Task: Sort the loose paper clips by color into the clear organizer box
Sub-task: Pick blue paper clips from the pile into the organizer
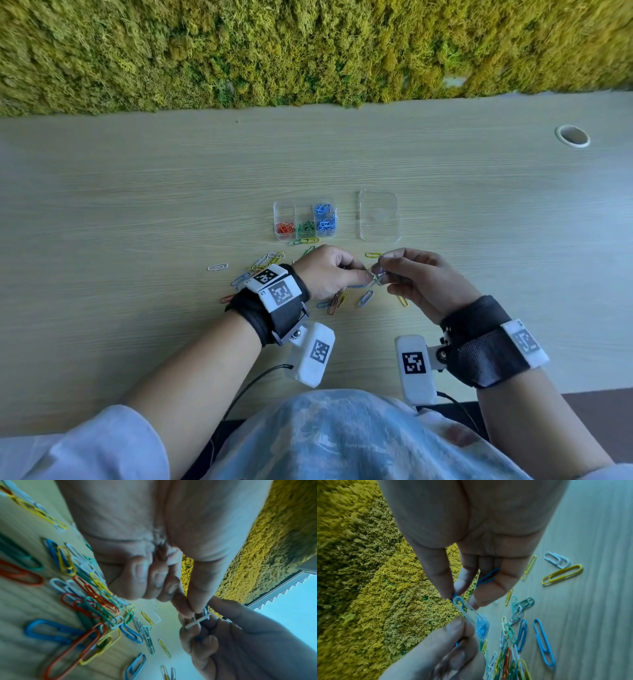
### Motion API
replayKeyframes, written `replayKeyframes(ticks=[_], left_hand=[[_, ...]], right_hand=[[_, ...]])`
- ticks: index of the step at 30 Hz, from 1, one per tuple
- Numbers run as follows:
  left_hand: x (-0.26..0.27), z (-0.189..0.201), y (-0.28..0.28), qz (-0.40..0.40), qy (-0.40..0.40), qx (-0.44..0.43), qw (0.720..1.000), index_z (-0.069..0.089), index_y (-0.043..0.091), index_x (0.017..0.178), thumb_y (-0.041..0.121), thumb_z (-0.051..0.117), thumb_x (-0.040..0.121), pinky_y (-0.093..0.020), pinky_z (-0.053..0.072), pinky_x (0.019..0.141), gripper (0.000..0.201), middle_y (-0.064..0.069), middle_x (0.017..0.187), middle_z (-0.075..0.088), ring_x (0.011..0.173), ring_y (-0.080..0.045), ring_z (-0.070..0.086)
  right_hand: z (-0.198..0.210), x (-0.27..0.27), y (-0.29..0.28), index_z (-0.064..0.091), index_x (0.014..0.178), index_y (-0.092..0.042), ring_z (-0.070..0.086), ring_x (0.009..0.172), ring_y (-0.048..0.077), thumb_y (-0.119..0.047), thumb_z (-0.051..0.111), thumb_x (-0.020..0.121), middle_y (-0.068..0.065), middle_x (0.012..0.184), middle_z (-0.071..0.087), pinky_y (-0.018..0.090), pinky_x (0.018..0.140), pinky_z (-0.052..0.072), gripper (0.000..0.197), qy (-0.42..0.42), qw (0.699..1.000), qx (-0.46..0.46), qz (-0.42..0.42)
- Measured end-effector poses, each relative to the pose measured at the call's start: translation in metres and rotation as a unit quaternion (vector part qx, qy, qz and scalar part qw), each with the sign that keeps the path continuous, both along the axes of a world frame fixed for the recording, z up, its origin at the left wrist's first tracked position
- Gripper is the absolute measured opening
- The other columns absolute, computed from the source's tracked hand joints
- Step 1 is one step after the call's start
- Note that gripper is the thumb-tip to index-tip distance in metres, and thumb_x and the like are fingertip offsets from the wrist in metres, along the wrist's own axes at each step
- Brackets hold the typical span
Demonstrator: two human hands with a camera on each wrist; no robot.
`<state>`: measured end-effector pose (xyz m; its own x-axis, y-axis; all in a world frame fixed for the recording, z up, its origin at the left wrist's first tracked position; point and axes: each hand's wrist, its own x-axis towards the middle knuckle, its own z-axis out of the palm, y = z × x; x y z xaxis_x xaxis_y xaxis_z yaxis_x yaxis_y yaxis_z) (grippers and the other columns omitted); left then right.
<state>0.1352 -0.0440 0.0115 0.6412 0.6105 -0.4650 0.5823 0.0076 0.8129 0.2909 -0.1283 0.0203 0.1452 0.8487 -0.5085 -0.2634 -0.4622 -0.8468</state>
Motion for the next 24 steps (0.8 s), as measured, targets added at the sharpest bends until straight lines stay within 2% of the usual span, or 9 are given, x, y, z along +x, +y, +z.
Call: replayKeyframes(ticks=[3, 5, 7, 11, 15, 19, 24], left_hand=[[-0.0011, 0.0003, -0.0002, 0.003, -0.005, 0.011, 1.0, 0.065, 0.027, 0.072, 0.033, 0.068, 0.084, -0.019, 0.037, 0.053, 0.014, 0.02, 0.041, 0.049, 0.039, 0.005, 0.042], [-0.0019, 0.0001, -0.001, 0.009, -0.017, 0.008, 1.0, 0.068, 0.024, 0.08, 0.032, 0.069, 0.084, -0.016, 0.036, 0.051, 0.009, 0.022, 0.043, 0.051, 0.04, 0.007, 0.044], [-0.0022, -0.0006, -0.0017, 0.005, -0.027, 0.008, 1.0, 0.07, 0.023, 0.085, 0.035, 0.072, 0.08, -0.016, 0.033, 0.051, 0.014, 0.021, 0.044, 0.049, 0.04, 0.007, 0.043], [-0.0019, -0.0023, -0.0035, -0.016, -0.045, 0.017, 0.999, 0.066, 0.026, 0.072, 0.031, 0.076, 0.077, -0.02, 0.031, 0.053, 0.013, 0.016, 0.038, 0.042, 0.04, 0.002, 0.037], [-0.0024, -0.0051, -0.002, -0.008, -0.049, 0.022, 0.999, 0.065, 0.028, 0.068, 0.028, 0.076, 0.078, -0.02, 0.033, 0.056, 0.014, 0.017, 0.039, 0.044, 0.042, 0.002, 0.038], [-0.0035, -0.0061, -0.0002, -0.005, -0.047, 0.032, 0.998, 0.064, 0.026, 0.071, 0.024, 0.074, 0.081, -0.011, 0.032, 0.051, 0.014, 0.021, 0.039, 0.046, 0.04, 0.005, 0.041], [-0.0035, -0.007, -0.0002, 0.011, -0.079, 0.027, 0.996, 0.064, 0.026, 0.069, 0.017, 0.072, 0.082, -0.011, 0.034, 0.053, 0.018, 0.016, 0.039, 0.042, 0.041, 0.003, 0.038]], right_hand=[[-0.0005, -0.0005, -0.0004, 0.061, 0.079, -0.008, 0.054, 0.061, 0.011, -0.005, 0.056, 0.091, 0.003, 0.071, 0.061, 0.016, 0.053, 0.046, 0.014, -0.01, 1.0, 0.002, -0.013], [-0.0013, -0.001, -0.001, 0.061, 0.077, -0.009, 0.05, 0.059, 0.011, -0.004, 0.056, 0.09, 0.003, 0.068, 0.056, 0.016, 0.053, 0.045, 0.014, -0.017, 1.0, 0.002, -0.019], [-0.0022, -0.0013, -0.0015, 0.062, 0.077, -0.009, 0.049, 0.057, 0.01, -0.005, 0.057, 0.09, 0.003, 0.065, 0.053, 0.017, 0.053, 0.044, 0.014, -0.02, 1.0, 0.008, -0.018], [-0.0012, -0.0015, -0.0018, 0.062, 0.077, -0.009, 0.049, 0.054, 0.008, -0.005, 0.057, 0.09, 0.001, 0.062, 0.055, 0.019, 0.052, 0.042, 0.015, -0.029, 0.999, 0.023, -0.017], [-0.0008, -0.0024, -0.0017, 0.061, 0.075, -0.008, 0.047, 0.052, 0.01, -0.003, 0.058, 0.089, 0.0, 0.059, 0.057, 0.021, 0.05, 0.038, 0.015, -0.051, 0.997, 0.016, -0.05], [-0.0032, -0.0037, -0.0006, 0.054, 0.068, -0.008, 0.036, 0.048, 0.012, -0.002, 0.058, 0.087, 0.004, 0.057, 0.045, 0.021, 0.044, 0.028, 0.021, -0.081, 0.994, -0.004, -0.068], [-0.0029, -0.003, 0.0005, 0.053, 0.074, -0.008, 0.028, 0.047, 0.011, -0.003, 0.055, 0.089, 0.001, 0.056, 0.037, 0.026, 0.049, 0.019, 0.016, -0.061, 0.997, -0.016, -0.041]])
